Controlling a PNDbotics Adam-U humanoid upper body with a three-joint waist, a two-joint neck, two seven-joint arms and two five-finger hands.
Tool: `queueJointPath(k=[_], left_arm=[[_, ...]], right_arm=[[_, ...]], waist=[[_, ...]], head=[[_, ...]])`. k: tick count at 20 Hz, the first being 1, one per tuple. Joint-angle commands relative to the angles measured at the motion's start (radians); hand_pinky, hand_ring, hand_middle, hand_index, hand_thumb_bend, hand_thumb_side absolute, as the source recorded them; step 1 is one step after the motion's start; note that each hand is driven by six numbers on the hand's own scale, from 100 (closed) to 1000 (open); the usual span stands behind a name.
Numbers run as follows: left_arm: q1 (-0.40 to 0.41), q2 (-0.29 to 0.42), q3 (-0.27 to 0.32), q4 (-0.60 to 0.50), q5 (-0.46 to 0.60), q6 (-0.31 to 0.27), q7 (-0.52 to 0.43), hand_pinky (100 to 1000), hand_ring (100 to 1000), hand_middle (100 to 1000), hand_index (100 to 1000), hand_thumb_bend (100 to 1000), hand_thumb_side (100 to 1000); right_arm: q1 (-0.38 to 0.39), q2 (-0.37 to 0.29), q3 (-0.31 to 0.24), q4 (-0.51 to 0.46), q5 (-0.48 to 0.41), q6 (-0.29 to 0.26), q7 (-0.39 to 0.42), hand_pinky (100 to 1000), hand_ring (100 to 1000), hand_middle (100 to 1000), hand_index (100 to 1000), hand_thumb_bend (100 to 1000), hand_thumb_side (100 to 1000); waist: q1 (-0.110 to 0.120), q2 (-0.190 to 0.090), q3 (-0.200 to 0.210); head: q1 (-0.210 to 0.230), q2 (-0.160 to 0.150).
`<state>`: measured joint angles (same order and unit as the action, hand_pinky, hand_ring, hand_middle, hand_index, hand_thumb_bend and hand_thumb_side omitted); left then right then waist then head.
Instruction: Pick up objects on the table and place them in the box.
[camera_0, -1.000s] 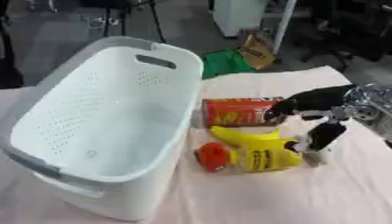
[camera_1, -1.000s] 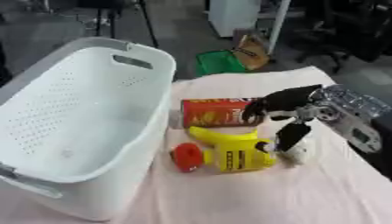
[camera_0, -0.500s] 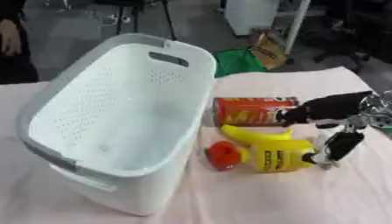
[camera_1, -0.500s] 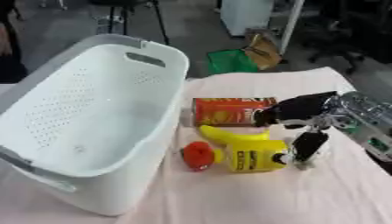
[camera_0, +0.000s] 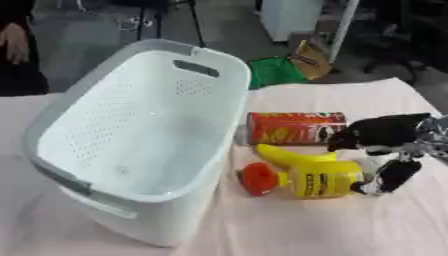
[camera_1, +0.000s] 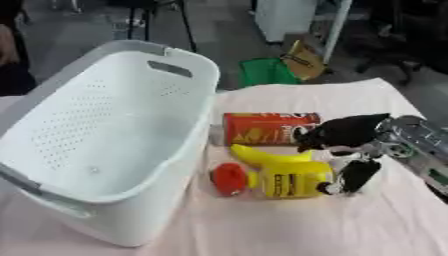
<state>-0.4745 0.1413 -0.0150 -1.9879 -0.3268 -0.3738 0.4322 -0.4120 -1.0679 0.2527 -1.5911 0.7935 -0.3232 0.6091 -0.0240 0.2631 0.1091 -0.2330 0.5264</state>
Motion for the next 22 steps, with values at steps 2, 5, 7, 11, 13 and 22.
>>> queueJointPath(k=[2,5,7,11,13,22], left_arm=[[-0.016,0.005,-0.004,-0.012,0.003,-0.001,-0.001,903,947,1000,1000,237,1000],[-0.016,0.004,-0.005,-0.012,0.005,-0.001,-0.002,904,947,1000,1000,235,1000],[-0.016,0.003,-0.006,-0.012,0.006,-0.001,-0.002,904,947,1000,1000,235,1000],[-0.017,0.003,-0.007,-0.012,0.008,-0.002,-0.004,904,947,1000,1000,236,1000],[-0.017,0.003,-0.007,-0.012,0.009,-0.002,-0.004,904,947,1000,1000,236,1000],[-0.019,0.003,-0.006,-0.012,0.011,-0.002,-0.002,904,948,1000,1000,234,1000]], right_arm=[[-0.012,-0.015,-0.009,0.019,0.024,0.014,-0.033,1000,1000,1000,1000,334,677],[-0.025,-0.005,-0.013,0.041,0.03,0.023,-0.054,1000,1000,1000,1000,323,682],[-0.037,0.002,-0.013,0.06,0.029,0.023,-0.058,1000,1000,1000,1000,322,684],[-0.057,0.017,-0.012,0.107,0.025,0.007,-0.031,1000,1000,1000,1000,329,683],[-0.061,0.023,-0.013,0.122,0.026,-0.003,-0.02,1000,1000,1000,1000,331,682],[-0.062,0.053,-0.017,0.176,0.033,-0.037,-0.013,1000,1000,1000,1000,328,689]], waist=[[0.0,-0.013,0.001],[0.0,-0.012,0.004],[0.0,-0.011,0.005],[-0.001,-0.008,0.009],[-0.002,-0.006,0.011],[-0.002,0.003,0.014]], head=[[0.004,-0.01],[0.002,-0.01],[0.0,-0.008],[-0.003,-0.008],[-0.003,-0.008],[0.013,-0.018]])
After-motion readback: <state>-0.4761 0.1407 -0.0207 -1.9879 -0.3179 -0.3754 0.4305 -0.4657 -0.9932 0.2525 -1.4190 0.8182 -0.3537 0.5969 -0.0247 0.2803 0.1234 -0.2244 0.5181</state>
